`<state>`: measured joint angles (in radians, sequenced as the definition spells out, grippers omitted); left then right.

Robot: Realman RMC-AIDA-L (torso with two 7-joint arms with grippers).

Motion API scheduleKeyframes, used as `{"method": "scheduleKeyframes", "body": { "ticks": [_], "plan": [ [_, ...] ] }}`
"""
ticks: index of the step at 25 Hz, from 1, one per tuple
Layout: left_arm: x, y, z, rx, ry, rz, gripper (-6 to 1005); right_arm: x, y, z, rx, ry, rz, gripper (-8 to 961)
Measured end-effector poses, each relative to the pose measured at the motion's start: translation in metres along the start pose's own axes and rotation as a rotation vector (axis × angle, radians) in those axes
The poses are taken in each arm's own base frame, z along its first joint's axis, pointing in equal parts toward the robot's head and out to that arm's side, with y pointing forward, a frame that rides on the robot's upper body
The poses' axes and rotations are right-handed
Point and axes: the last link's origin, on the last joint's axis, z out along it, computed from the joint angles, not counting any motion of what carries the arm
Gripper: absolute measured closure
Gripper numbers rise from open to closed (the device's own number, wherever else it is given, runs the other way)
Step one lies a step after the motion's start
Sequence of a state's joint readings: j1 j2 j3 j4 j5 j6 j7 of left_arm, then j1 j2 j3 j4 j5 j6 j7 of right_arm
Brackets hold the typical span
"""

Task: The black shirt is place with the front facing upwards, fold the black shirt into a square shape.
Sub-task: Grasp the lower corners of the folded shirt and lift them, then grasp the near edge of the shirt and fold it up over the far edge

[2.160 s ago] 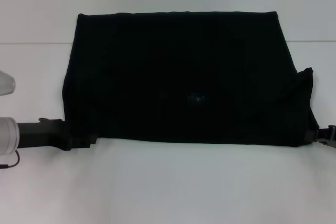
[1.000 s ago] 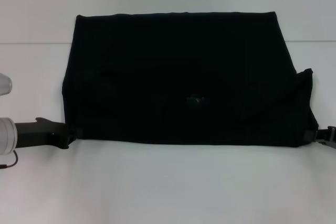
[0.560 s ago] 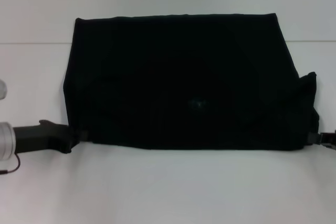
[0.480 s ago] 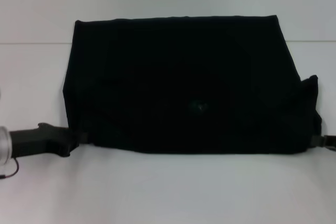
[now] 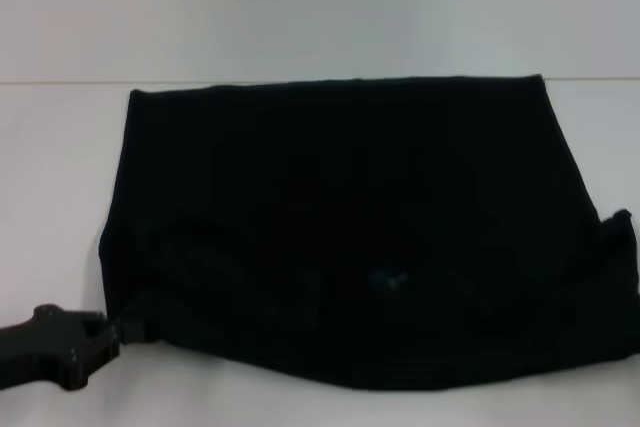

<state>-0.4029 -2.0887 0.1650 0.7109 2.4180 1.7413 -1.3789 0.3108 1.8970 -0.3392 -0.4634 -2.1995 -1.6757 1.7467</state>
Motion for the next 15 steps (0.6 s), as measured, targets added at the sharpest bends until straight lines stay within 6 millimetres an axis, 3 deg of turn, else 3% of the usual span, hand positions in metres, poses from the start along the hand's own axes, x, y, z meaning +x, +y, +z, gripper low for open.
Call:
{"method": "scheduleKeyframes", "body": {
  "ticks": [8, 15],
  "plan": [
    [0.003, 0.025, -0.018, -0.156, 0.038, 0.040, 987, 0.009, 0.029, -0.014, -0.208, 0.014, -0.207, 954],
    [0.010, 0.021, -0.034, -0.115, 0.128, 0.044, 986, 0.002, 0.029, -0.015, -0.210, 0.019, -0.231, 954]
  ]
}}
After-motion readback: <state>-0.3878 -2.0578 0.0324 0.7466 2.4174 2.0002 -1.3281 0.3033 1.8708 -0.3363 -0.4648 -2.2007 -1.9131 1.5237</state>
